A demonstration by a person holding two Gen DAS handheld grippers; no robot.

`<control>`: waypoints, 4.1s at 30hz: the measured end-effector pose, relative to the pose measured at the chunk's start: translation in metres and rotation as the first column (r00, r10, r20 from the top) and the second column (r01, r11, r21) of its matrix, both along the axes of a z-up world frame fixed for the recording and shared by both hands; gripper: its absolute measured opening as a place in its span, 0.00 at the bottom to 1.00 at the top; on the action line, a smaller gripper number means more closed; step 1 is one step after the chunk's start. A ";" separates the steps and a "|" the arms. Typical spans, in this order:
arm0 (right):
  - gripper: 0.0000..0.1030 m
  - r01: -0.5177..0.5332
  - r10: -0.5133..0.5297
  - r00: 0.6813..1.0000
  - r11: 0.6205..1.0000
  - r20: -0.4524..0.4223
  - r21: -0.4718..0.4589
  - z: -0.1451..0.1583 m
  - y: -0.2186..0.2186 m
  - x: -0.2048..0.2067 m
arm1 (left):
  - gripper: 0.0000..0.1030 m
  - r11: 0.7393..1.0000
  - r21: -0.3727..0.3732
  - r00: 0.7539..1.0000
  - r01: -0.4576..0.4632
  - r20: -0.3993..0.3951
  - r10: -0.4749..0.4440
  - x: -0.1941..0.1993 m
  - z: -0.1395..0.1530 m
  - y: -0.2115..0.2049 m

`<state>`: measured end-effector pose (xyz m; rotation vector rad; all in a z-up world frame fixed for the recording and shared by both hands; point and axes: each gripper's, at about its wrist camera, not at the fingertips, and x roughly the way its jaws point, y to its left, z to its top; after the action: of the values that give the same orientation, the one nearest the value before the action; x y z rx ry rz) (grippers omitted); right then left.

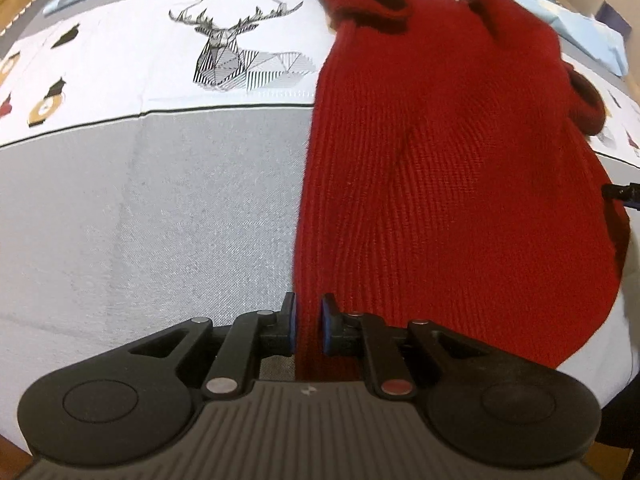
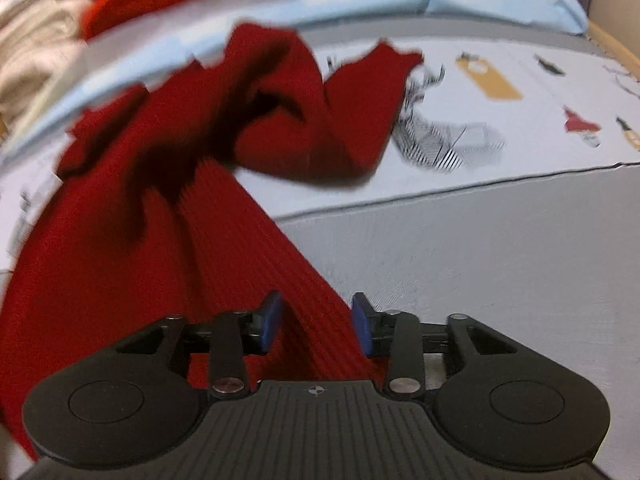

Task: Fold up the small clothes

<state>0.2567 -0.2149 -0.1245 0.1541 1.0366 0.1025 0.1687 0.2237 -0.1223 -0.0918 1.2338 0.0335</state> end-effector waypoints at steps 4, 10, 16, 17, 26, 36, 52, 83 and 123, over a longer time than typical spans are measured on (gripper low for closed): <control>0.32 -0.025 0.025 1.000 1.000 0.002 0.001 -0.012 0.005 0.005 | 0.12 1.000 0.019 1.000 -0.007 -0.028 0.008 0.010 -0.008 -0.008; 0.12 0.013 -0.023 0.991 0.997 0.131 0.077 0.037 -0.041 -0.021 | 0.07 0.998 -0.059 0.997 -0.011 0.077 0.016 0.012 0.015 -0.031; 0.11 0.150 -0.153 0.965 0.988 0.213 0.028 0.088 -0.136 -0.088 | 0.06 0.982 -0.045 0.979 0.183 0.098 -0.178 -0.007 0.035 -0.086; 0.04 0.161 -0.157 0.973 0.987 0.169 -0.010 0.082 -0.145 -0.096 | 0.06 0.977 -0.014 0.976 0.211 0.060 -0.210 -0.011 0.031 -0.092; 0.06 0.043 -0.044 0.999 0.999 -0.032 -0.029 0.042 -0.166 -0.113 | 0.05 0.925 0.142 0.929 0.352 -0.176 -0.326 -0.046 0.009 -0.087; 0.37 -0.042 0.035 0.993 0.997 -0.110 -0.069 -0.007 -0.135 -0.078 | 0.30 0.967 0.113 0.973 0.229 -0.037 -0.226 -0.021 0.043 -0.080; 0.11 -0.204 0.210 0.969 0.977 -0.132 0.054 -0.001 -0.141 -0.100 | 0.05 0.905 0.126 0.895 0.407 -0.251 -0.368 -0.038 0.002 -0.092; 0.49 0.215 -0.251 0.959 0.948 0.135 0.236 -0.007 -0.163 0.095 | 0.33 0.979 0.065 0.906 -0.193 0.394 0.152 0.128 0.125 -0.145; 0.23 0.835 -0.835 0.509 0.538 0.211 0.116 -0.047 -0.359 0.130 | 0.33 0.984 0.051 0.934 -0.169 0.328 0.143 0.151 0.090 -0.128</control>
<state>0.3867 -0.5742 -0.1716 0.6260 0.6132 -0.7716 0.3195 0.0952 -0.0327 -0.1222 0.8932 0.1980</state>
